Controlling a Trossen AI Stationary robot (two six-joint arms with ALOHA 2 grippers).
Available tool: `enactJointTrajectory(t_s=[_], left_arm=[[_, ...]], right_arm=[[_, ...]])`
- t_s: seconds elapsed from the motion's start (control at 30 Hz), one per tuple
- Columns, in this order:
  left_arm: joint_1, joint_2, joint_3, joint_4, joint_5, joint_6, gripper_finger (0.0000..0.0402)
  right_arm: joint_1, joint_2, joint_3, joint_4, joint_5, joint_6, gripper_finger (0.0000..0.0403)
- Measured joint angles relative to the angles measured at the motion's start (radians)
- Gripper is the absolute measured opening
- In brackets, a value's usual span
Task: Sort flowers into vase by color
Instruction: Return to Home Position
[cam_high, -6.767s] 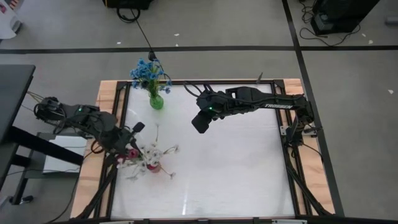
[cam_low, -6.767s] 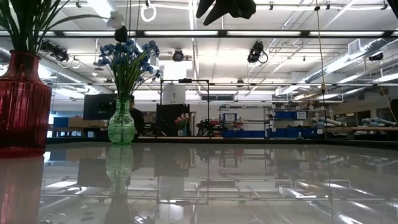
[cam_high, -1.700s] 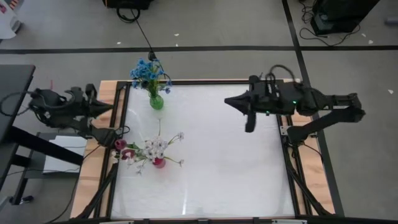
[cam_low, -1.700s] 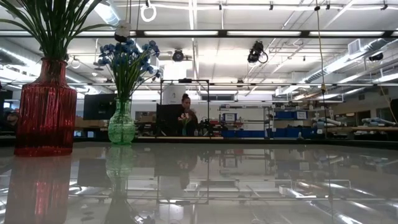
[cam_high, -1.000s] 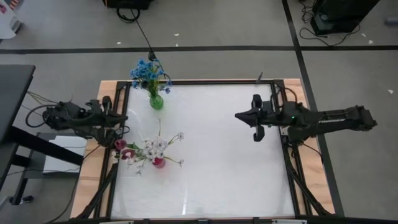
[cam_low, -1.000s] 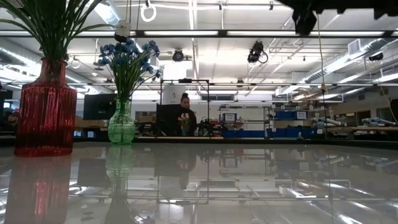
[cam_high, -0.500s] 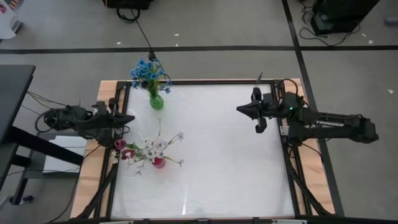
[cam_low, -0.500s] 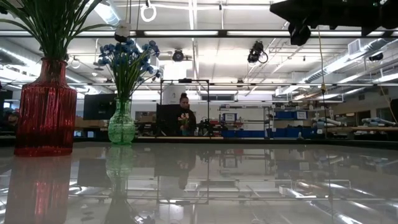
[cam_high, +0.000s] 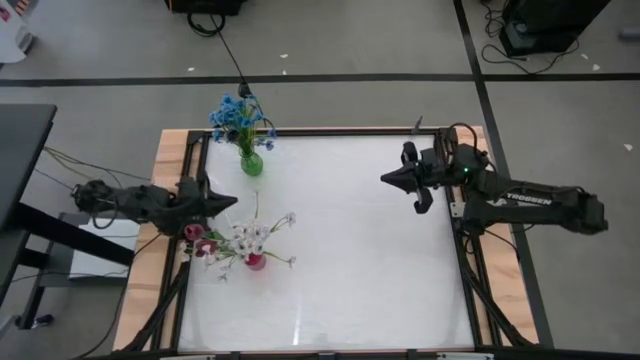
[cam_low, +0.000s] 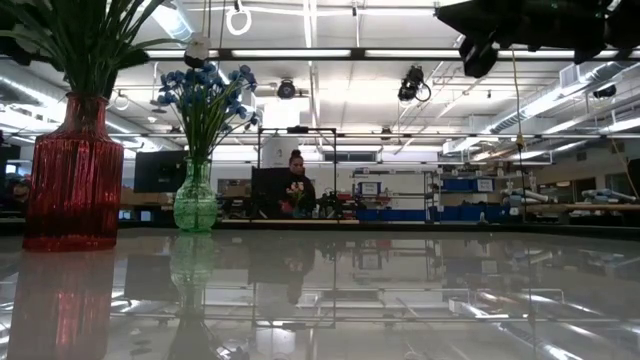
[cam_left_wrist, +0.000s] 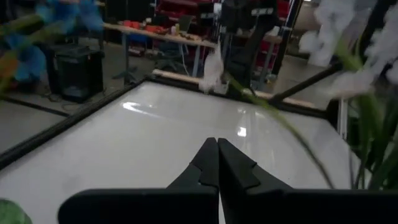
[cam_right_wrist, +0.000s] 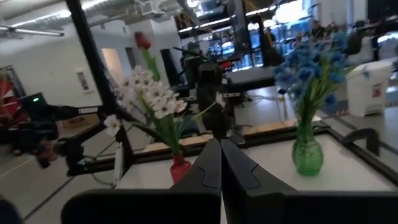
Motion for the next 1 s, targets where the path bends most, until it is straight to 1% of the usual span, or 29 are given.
enactJointTrajectory(t_s=[0.17,0.23,0.37,0.47,0.57,0.63,0.7,0.8,0.9,1.0], left_arm=[[0.082,-0.001,-0.016,0.001,0.054,0.007,0.0],[0.122,-0.001,-0.016,0.001,0.103,0.026,0.0],[0.202,-0.001,-0.016,-0.025,0.219,0.035,0.0],[0.252,-0.009,-0.016,-0.03,0.243,0.087,0.0],[0.298,-0.032,-0.015,-0.032,0.263,0.101,0.0],[0.316,-0.043,-0.015,-0.05,0.292,0.101,0.0],[0.326,-0.042,-0.003,-0.067,0.31,0.101,0.0],[0.33,-0.042,0.01,-0.07,0.315,0.101,0.0],[0.329,-0.042,0.02,-0.058,0.315,0.099,0.0],[0.329,-0.042,0.02,-0.064,0.315,0.089,0.0]], right_arm=[[0.037,0.029,0.0,0.009,-0.004,-0.001,0.0002],[0.057,0.045,-0.009,0.06,0.027,0.003,0.0002],[0.108,0.081,-0.053,0.21,0.124,0.009,0.0002],[0.134,0.098,-0.102,0.284,0.156,0.037,0.0001],[0.143,0.093,-0.14,0.285,0.162,0.05,0.0],[0.113,0.078,-0.16,0.28,0.127,0.054,0.0],[0.057,0.042,-0.17,0.258,0.076,0.077,0.0],[-0.019,-0.028,-0.17,0.201,0.011,0.083,0.0],[-0.077,-0.1,-0.17,0.144,-0.016,0.075,0.0],[-0.103,-0.146,-0.17,0.048,-0.027,0.045,0.0]])
